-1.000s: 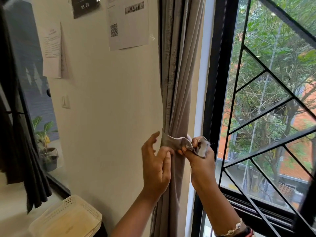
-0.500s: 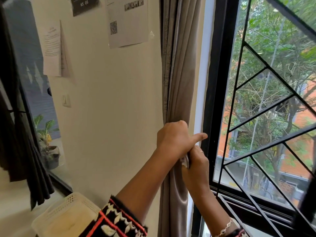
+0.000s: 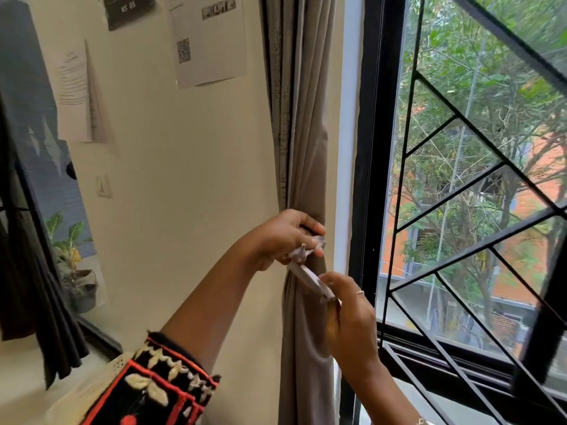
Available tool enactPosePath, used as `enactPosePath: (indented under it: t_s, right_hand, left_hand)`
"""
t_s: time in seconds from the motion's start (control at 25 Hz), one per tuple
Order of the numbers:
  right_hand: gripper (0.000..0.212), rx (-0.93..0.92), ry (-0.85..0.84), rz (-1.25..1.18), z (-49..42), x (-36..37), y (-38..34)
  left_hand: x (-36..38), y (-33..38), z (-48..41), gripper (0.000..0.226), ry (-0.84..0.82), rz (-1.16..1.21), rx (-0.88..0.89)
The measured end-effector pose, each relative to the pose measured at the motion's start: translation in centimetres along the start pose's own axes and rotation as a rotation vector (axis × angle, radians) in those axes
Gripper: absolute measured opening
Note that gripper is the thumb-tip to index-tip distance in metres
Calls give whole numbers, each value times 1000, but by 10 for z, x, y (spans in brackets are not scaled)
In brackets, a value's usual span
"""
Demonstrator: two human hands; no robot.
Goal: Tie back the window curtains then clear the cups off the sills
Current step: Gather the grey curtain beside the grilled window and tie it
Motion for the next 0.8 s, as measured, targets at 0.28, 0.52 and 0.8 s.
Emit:
enactPosePath:
  t_s: [0.28,0.52,0.8]
  right_hand:
    - [21,-35,-13,-201,-34,-7,-1]
    - [13,-142,-81,-175,-79,20,1]
    - [17,-62,-270,-72,-90,63,18]
  left_hand:
    - [-8,-13,-2,19,-104,56,94]
    - [-5,-23,6,15,65,-31,398]
    - [-7,-41,26,19,420,-47,550]
Point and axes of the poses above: each hand's wrist, its own z-axis away from the middle knuckle, its own x-axis out of the palm, y = z × x, the point moved 6 cm from there along -z, towards the middle knuckle, and after that the axes turned 11 degrees about y, right-handed, at the moved point
